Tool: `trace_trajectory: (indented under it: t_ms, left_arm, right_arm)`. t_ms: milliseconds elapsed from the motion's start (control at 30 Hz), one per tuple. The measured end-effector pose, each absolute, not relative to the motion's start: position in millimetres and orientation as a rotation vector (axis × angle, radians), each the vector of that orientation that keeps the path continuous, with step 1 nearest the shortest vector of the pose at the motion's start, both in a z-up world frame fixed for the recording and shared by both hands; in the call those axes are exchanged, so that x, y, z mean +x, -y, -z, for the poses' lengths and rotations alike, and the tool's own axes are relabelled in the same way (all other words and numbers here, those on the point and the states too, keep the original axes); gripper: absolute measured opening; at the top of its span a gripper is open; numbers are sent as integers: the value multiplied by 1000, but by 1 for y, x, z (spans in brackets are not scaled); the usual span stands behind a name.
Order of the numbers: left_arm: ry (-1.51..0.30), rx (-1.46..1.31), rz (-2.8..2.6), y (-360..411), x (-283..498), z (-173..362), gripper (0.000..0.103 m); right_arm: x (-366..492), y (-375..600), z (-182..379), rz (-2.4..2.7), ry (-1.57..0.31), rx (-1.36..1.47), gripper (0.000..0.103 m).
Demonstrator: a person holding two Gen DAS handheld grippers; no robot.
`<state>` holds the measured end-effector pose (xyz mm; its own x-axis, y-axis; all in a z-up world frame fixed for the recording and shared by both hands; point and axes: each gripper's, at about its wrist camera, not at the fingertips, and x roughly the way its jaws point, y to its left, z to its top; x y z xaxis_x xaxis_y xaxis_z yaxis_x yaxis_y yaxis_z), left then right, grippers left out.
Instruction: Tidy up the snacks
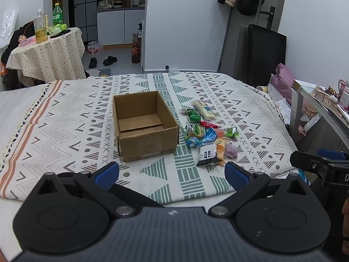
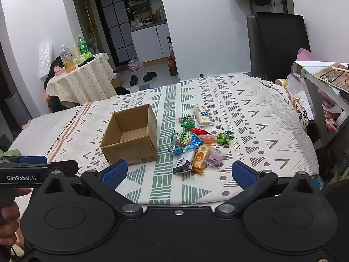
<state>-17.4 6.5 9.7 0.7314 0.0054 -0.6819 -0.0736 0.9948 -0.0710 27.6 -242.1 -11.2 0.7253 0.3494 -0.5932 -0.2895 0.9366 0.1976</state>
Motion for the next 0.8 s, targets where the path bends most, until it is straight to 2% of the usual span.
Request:
trace_trajectory:
  t_ms: [800]
  left_arm:
    - [-760,-93,-20,-1,-14,-8,102]
  right_arm:
    - [28,241,12,-352,-682,90,103]
